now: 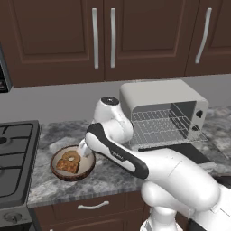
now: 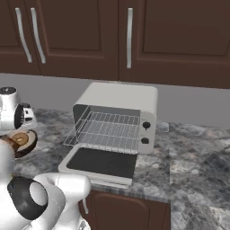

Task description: Pick up the heated bread from the toaster oven and place it in the bowl. Then move the bread bowl to the dining counter.

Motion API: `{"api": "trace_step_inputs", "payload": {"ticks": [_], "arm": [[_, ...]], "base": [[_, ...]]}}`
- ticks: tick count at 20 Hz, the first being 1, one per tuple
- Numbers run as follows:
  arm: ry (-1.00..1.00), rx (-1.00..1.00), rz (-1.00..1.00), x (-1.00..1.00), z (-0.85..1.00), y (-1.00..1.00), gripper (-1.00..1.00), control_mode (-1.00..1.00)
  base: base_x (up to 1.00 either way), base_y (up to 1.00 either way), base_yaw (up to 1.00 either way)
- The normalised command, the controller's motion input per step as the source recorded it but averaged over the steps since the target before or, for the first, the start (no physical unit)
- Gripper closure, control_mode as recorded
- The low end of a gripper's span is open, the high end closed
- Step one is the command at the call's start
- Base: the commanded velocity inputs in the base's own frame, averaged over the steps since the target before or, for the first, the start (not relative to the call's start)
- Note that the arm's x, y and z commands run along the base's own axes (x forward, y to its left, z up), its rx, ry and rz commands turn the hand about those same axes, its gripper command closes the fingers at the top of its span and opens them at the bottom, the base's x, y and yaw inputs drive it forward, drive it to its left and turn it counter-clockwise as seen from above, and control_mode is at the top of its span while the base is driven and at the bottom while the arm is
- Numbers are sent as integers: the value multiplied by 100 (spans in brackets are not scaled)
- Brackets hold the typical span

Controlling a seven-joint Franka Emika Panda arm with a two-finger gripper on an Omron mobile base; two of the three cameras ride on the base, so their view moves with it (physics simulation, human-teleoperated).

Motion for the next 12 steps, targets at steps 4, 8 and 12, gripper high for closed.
{"api": "trace_step_inputs", "payload": {"ticks": [4, 8, 12], "arm": [[6, 4, -79, 1, -27, -24, -100, -100], [19, 16, -59, 20, 0, 0, -100, -100], [31, 28, -26, 9, 0, -1, -100, -100]], "base": [[0, 0, 0], [0, 0, 0], [0, 0, 0]]}}
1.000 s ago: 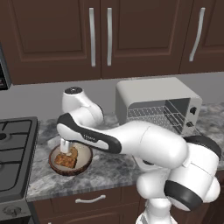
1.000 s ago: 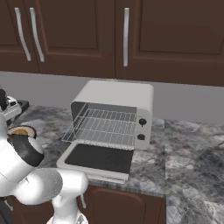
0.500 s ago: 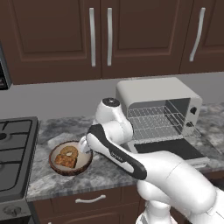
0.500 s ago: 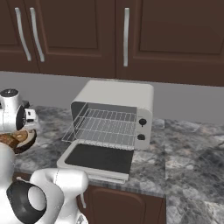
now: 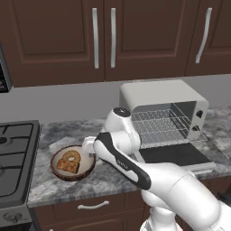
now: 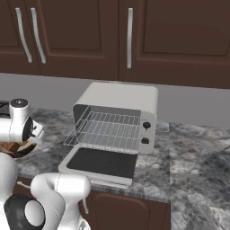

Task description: Pick up the heated bread from the toaster oven and place it in the bowl. Then move the bread bowl to the dining counter.

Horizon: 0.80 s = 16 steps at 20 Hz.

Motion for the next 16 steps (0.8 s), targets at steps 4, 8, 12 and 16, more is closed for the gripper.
{"api": "trace_step_inputs", "payload": {"ticks": [4, 8, 12, 16], "arm": [[25, 11, -6, 37, -4, 0, -100, -100], [37, 0, -7, 55, -11, 2, -100, -100], [24, 0, -1, 12, -32, 5, -100, -100], [7, 0, -4, 6, -67, 33, -100, -100]], "base": [[0, 0, 0], [0, 0, 0], [0, 0, 0], [0, 0, 0]]}}
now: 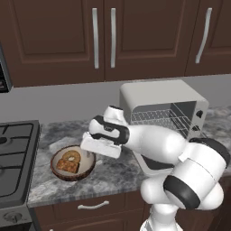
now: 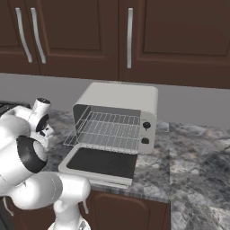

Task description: Pick up the heated bread from the toaster oven and place it in the bowl. Then move the bread bowl to the dining counter.

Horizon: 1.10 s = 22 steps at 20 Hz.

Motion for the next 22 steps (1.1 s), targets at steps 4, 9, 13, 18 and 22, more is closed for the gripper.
{"api": "trace_step_inputs", "payload": {"ticks": [4, 9, 13, 18, 22], "arm": [[0, 0, -5, 4, -56, 24, -100, -100], [0, 0, -7, 20, -39, 19, -100, -100], [-2, 0, -5, 3, -19, 8, 100, -100], [0, 0, 0, 0, 0, 0, 100, -100], [-12, 0, -3, -2, 20, 0, 100, -100]], "base": [[0, 0, 0], [0, 0, 0], [0, 0, 0], [0, 0, 0], [0, 0, 0]]}}
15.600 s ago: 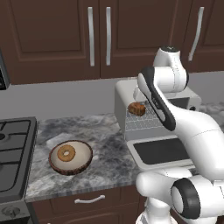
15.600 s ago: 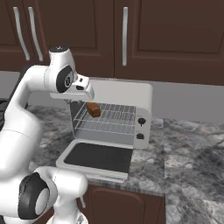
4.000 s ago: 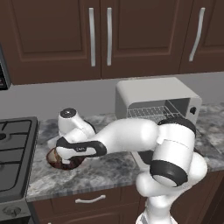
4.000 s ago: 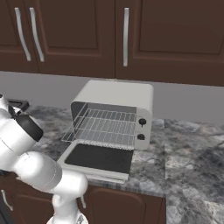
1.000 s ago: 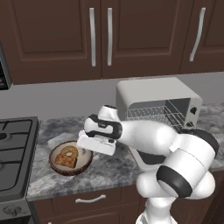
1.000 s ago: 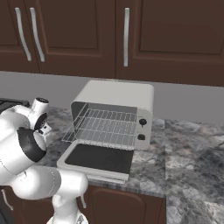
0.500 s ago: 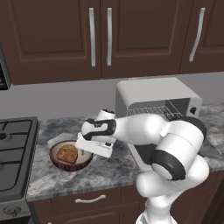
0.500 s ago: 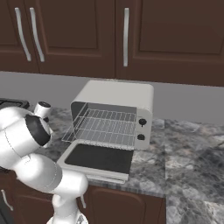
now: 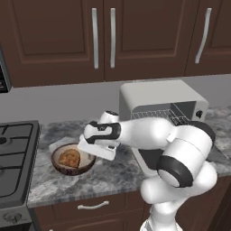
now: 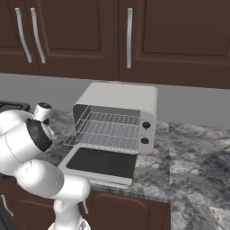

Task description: Pick up the heated bread from the toaster oven and place it in the bowl. Then move the bread bowl to the dining counter.

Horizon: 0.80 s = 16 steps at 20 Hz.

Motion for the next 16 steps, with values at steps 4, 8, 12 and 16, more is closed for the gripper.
{"api": "trace_step_inputs", "payload": {"ticks": [4, 8, 12, 16], "arm": [[-19, 0, -9, -18, 49, 0, 100, -100], [-24, 0, -14, -45, 68, 0, 100, -100], [-21, 1, -21, -72, 71, -16, 100, -100], [-4, 4, -28, -63, 82, -44, 100, -100]], "base": [[0, 0, 0], [0, 0, 0], [0, 0, 0], [0, 0, 0]]}}
